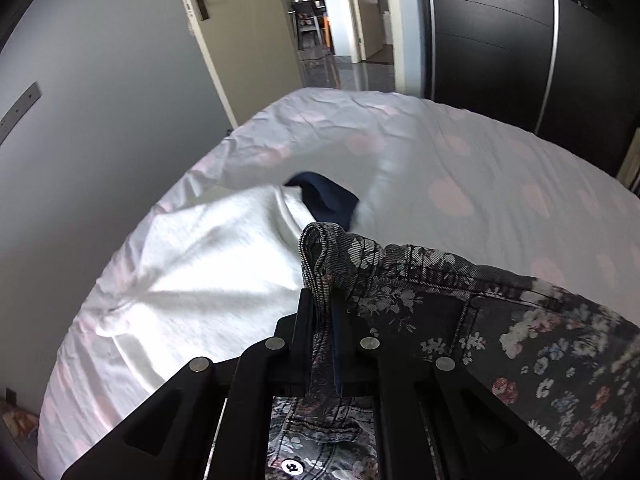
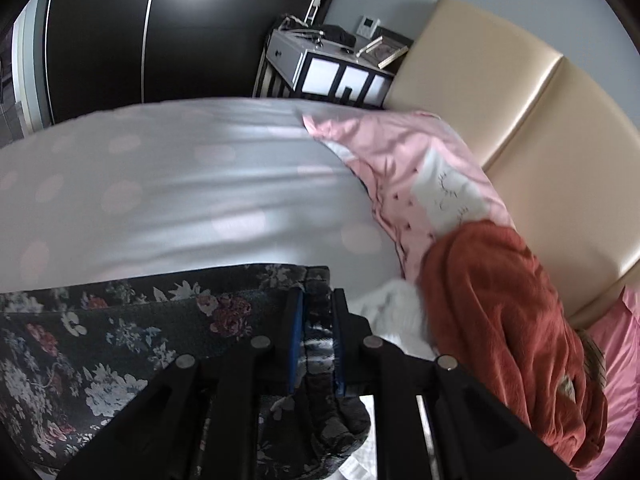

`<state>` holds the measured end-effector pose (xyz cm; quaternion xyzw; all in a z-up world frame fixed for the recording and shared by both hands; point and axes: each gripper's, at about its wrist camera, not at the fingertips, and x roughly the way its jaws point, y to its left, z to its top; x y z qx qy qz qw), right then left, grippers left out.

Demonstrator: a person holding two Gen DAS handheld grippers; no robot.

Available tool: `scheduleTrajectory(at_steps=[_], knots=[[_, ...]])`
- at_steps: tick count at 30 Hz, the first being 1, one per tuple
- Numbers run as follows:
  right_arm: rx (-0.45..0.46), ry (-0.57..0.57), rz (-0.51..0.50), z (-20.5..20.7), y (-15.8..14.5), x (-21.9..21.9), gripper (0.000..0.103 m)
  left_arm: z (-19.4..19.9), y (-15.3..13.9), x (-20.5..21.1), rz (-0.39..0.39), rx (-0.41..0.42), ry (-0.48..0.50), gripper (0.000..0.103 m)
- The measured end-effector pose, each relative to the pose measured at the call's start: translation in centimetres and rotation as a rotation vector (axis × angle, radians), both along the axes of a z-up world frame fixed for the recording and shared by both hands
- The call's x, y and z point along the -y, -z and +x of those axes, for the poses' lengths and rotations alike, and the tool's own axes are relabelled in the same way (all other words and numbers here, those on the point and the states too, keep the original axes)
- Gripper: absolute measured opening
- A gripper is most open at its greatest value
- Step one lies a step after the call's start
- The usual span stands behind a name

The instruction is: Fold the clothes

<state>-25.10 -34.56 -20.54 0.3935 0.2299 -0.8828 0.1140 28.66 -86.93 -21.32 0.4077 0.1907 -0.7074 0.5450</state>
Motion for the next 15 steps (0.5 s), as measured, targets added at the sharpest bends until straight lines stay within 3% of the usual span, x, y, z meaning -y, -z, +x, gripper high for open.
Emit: scheduleTrajectory(at_steps=[9, 14, 15], knots=[[0.019, -0.045, 0.063, -2.9, 5.1, 7.6, 0.013, -2.0, 4.0, 1.9, -0.001, 0.138, -0.011, 0.008], [0.054, -0.045, 0.098, -3.3, 7.9, 8.7, 0.013, -3.1, 5.8, 2.4, 0.035, 0.182, -0.009, 0.012], [0.068, -0.041, 0.092, -3.5, 8.0, 8.6, 0.014, -3.2, 6.1, 2.5, 0.038, 0.190, -0.011, 0.016]])
